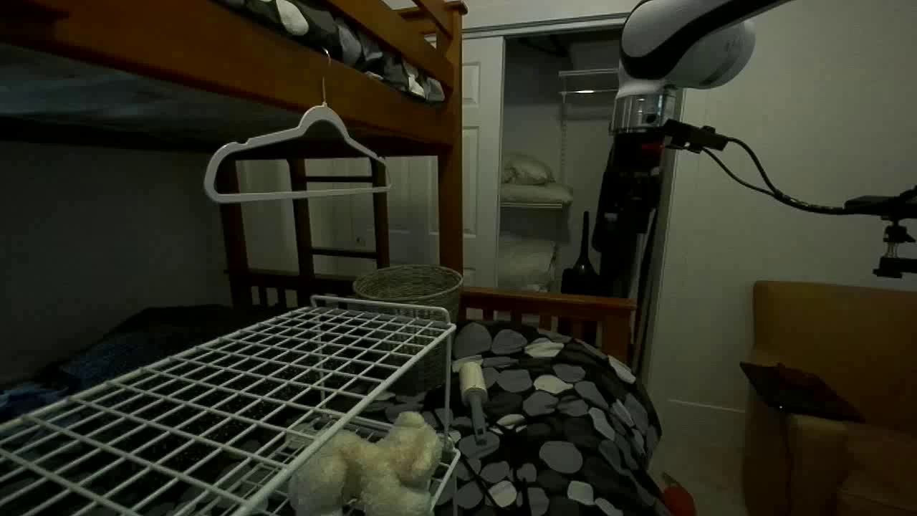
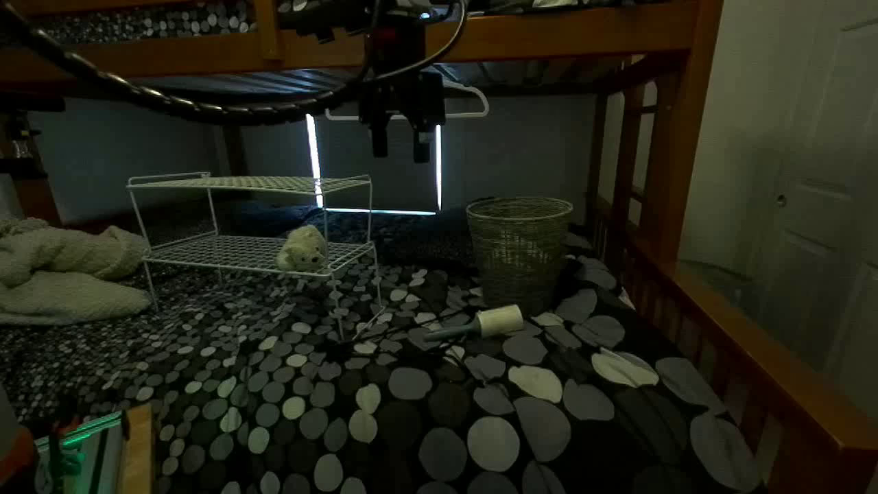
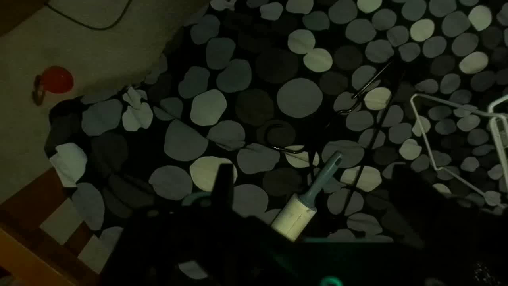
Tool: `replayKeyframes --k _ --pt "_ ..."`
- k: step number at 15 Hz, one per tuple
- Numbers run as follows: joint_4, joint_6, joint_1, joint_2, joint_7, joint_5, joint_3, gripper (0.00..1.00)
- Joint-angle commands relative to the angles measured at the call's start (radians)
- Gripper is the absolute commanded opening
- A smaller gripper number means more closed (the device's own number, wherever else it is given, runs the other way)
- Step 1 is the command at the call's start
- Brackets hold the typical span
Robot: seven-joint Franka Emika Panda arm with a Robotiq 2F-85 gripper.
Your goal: Place the clothes hanger on the wire rack
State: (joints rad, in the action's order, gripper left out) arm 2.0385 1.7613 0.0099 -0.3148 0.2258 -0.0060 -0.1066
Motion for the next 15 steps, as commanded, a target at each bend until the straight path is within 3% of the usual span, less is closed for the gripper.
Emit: replayKeyframes --k 1,10,15 --pt "-0.003 -0.003 -0.012 0.001 0.003 0.003 0.01 1.0" --pt "-0.013 0.002 0.003 0.019 0.041 0.016 0.013 1.0" --pt "-0.021 0.001 0.058 0.103 0.093 0.02 0.085 1.0"
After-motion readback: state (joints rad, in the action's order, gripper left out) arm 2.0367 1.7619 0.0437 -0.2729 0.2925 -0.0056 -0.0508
